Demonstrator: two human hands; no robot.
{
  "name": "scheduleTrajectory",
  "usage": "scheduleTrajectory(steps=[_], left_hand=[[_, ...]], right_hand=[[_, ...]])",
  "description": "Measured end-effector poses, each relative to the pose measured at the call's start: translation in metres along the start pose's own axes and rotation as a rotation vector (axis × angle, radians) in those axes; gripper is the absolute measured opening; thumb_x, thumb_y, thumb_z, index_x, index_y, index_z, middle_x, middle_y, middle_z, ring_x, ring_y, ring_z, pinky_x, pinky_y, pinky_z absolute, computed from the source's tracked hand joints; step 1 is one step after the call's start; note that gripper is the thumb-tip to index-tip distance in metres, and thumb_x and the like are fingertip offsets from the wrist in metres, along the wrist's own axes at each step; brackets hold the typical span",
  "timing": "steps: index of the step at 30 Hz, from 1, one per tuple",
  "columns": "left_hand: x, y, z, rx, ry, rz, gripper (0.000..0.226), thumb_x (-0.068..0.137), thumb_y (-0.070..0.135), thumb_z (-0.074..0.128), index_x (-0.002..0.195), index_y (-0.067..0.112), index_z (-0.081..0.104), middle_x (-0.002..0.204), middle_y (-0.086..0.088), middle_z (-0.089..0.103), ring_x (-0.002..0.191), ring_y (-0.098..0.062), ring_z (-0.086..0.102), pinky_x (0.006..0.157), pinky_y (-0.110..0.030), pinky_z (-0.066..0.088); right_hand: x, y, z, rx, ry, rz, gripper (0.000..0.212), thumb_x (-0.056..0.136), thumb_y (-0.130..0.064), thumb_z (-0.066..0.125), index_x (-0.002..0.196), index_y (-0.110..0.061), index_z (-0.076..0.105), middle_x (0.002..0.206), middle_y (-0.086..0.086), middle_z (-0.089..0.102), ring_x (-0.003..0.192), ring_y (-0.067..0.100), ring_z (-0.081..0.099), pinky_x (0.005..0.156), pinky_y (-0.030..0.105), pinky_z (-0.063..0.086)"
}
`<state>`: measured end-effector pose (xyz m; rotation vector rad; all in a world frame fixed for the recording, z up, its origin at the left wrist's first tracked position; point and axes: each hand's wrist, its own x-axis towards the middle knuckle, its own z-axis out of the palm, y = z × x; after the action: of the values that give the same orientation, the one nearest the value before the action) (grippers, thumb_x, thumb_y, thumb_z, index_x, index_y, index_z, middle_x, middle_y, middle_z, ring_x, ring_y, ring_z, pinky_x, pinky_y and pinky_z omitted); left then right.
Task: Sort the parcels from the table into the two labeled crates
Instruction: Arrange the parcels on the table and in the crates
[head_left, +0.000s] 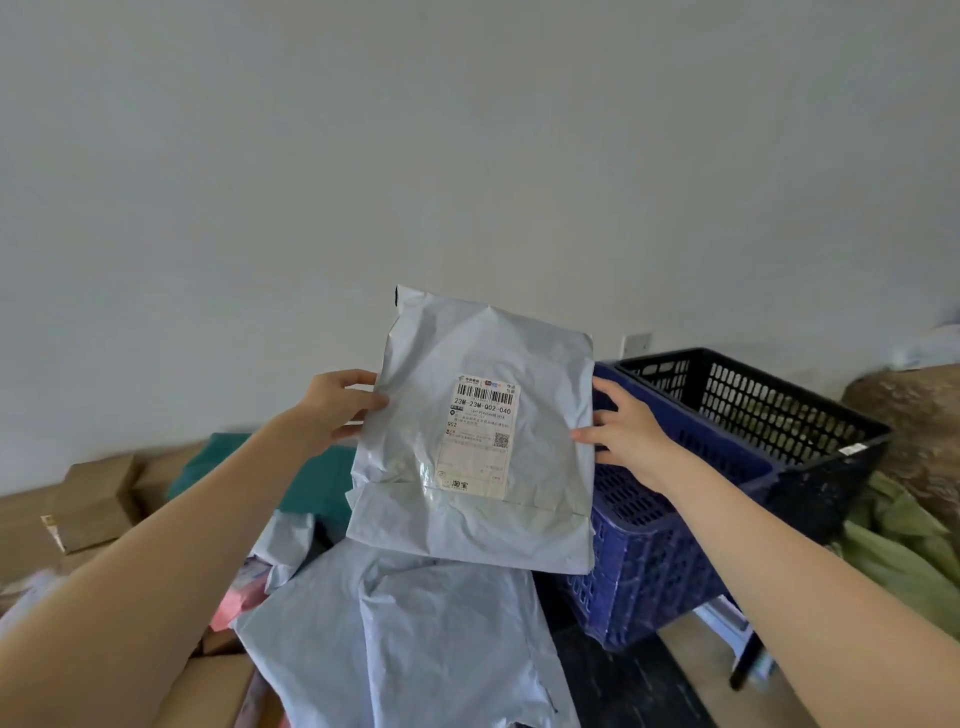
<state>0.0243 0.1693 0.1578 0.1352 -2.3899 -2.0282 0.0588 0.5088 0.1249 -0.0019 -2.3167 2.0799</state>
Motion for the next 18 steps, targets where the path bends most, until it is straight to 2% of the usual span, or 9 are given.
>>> scheduleTrajectory(steps=[7,11,15,18], left_hand=[[-0.041,0.002,0.103,0.017,-0.007,-0.022,0.020,0.083,-0.003,0.069,0.094,0.015,0.069,0.089,-0.007,0.070,0.076,-0.022,0.067,0.067,-0.031,0.055],[-0.061,-0.007,0.152,0.020,0.008,-0.045,0.021,0.083,-0.004,0.068,0.091,0.016,0.069,0.092,-0.010,0.069,0.083,-0.026,0.065,0.083,-0.038,0.055],[-0.078,-0.014,0.196,0.036,-0.022,-0.062,0.018,0.082,-0.003,0.069,0.093,0.011,0.070,0.089,-0.008,0.069,0.080,-0.023,0.065,0.070,-0.031,0.054],[-0.084,-0.017,0.220,0.046,-0.037,-0.072,0.016,0.082,-0.003,0.070,0.089,0.012,0.069,0.088,-0.007,0.070,0.078,-0.021,0.067,0.063,-0.027,0.054]], right_hand=[[-0.047,0.023,-0.106,-0.006,-0.015,0.055,0.086,0.076,0.011,0.072,0.141,-0.037,0.040,0.094,0.001,0.075,0.086,0.015,0.072,0.061,0.029,0.057],[-0.071,0.037,-0.151,-0.013,0.002,0.059,0.086,0.078,0.014,0.068,0.142,-0.035,0.040,0.094,-0.002,0.076,0.089,0.017,0.072,0.065,0.033,0.059],[-0.085,0.049,-0.193,0.008,0.064,0.055,0.080,0.078,0.014,0.067,0.141,-0.030,0.045,0.095,-0.001,0.075,0.089,0.016,0.071,0.070,0.036,0.061],[-0.085,0.055,-0.218,0.008,0.107,0.054,0.074,0.077,0.015,0.068,0.135,-0.029,0.051,0.088,-0.003,0.075,0.082,0.013,0.072,0.063,0.034,0.060]])
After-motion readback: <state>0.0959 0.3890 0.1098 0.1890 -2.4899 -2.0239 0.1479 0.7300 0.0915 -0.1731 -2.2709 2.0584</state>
